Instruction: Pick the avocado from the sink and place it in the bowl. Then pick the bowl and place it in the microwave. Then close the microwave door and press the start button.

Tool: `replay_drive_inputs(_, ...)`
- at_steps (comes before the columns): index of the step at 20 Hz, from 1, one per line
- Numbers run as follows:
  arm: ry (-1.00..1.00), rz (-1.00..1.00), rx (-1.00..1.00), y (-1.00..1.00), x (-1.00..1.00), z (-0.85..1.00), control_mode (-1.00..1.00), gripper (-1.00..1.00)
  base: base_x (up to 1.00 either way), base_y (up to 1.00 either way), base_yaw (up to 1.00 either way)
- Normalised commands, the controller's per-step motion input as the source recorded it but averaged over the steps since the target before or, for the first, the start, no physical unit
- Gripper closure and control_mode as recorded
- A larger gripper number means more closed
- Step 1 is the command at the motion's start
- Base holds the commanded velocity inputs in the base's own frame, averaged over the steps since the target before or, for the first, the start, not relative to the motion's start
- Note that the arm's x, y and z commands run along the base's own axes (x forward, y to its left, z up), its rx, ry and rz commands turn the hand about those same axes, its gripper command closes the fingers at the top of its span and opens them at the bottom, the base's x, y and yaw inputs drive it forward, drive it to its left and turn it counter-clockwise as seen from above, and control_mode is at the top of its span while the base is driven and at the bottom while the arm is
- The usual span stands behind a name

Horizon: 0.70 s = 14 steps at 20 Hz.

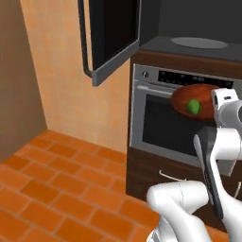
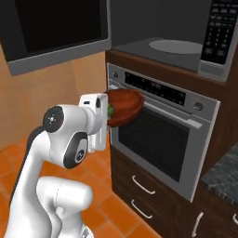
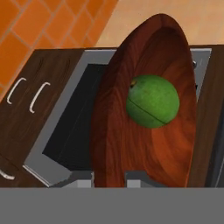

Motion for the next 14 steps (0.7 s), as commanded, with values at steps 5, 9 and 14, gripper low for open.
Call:
replay_drive_inputs(5,0.00,0.00,0.00,0.00,0.00,0.00,1.00,1.00,0.78,0.00,-0.13)
replay_drive_inputs(9,0.00,0.00,0.00,0.00,0.00,0.00,1.00,1.00,0.68,0.03,-0.15)
replay_drive_inputs(14,0.00,0.00,0.00,0.00,0.00,0.00,1.00,1.00,0.64,0.17,-0.40)
